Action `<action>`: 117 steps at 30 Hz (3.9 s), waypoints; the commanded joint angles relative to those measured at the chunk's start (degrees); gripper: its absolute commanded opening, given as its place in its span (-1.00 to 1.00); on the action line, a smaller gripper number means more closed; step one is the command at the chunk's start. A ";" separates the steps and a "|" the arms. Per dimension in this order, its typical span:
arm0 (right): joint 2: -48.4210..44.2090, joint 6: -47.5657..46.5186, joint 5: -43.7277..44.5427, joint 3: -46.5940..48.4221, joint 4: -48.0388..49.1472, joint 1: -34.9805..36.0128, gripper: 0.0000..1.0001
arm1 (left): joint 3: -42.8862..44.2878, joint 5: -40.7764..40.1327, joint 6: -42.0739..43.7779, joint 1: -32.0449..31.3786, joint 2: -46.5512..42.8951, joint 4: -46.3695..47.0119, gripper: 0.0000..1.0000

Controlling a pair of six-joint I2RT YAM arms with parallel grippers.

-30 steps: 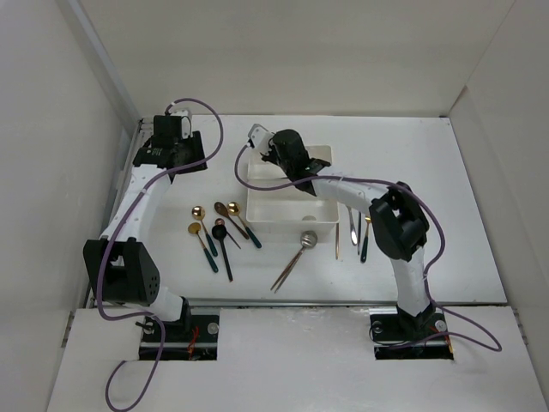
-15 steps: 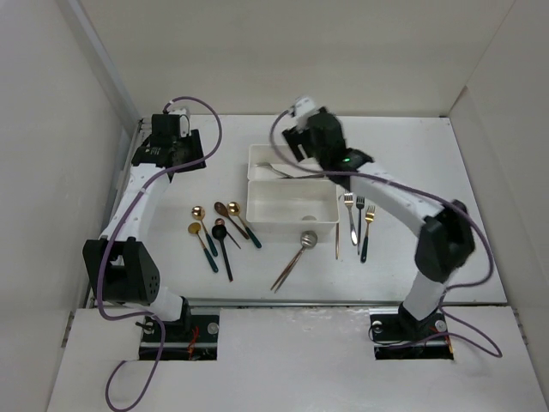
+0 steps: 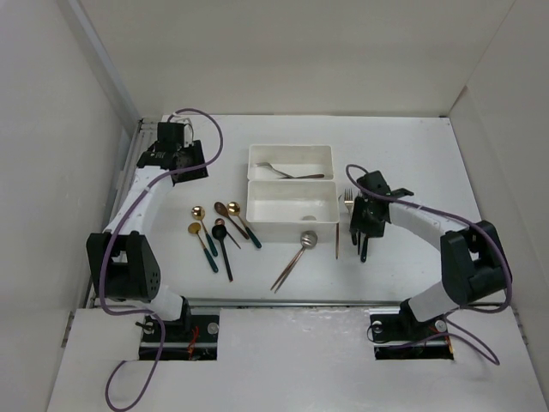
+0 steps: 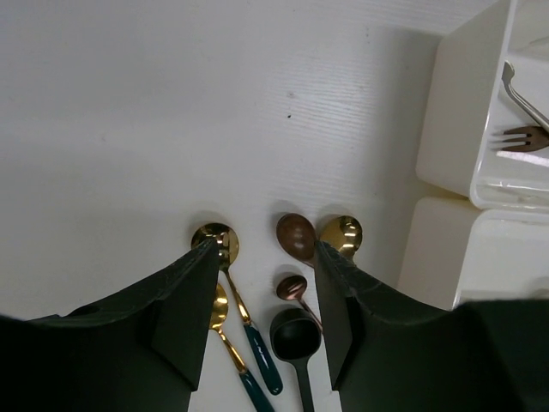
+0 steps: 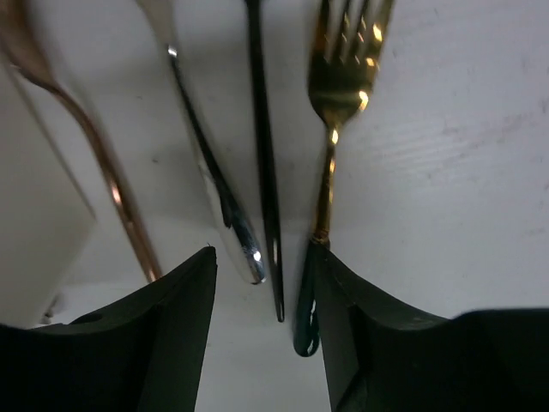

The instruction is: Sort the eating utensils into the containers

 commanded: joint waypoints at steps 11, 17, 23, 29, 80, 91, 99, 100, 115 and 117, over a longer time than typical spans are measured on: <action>-3.82 12.36 1.17 -5.58 -4.05 -1.29 -0.10 | -1.38 -0.39 -1.12 0.30 -1.24 0.63 -0.09; -4.51 12.88 2.31 -6.36 -5.72 -1.29 -0.12 | -2.43 -0.92 -1.12 0.30 -2.39 1.16 -0.09; 0.31 12.36 3.18 -4.10 -4.39 -1.82 -0.23 | -2.96 -0.92 -1.12 0.83 -2.91 1.78 -0.09; 3.13 9.37 3.20 -2.24 -4.93 -1.82 -0.65 | -2.96 -0.92 -1.12 0.83 -2.91 1.78 -0.09; 21.39 -68.41 0.11 37.66 35.15 15.22 -1.00 | -11.04 5.67 -5.51 6.19 -4.85 1.69 -0.09; 23.43 -69.65 -0.24 33.27 35.77 17.69 -0.28 | -12.28 6.20 -6.13 8.47 -4.85 2.22 -0.09; 15.01 -58.00 9.40 30.28 35.77 16.55 0.37 | -11.75 6.20 -5.61 8.47 -4.32 2.22 -0.09; 13.17 -53.08 11.26 28.89 35.25 14.37 0.41 | -11.75 6.20 -5.60 8.47 -4.32 2.22 -0.09; 3.83 1.36 1.08 7.78 0.17 -4.63 0.14 | -13.59 5.06 -7.45 10.23 -3.27 2.74 -0.09; 4.36 1.89 1.70 6.64 0.17 -6.30 0.11 | -13.59 5.06 -7.45 10.23 -3.27 2.74 -0.09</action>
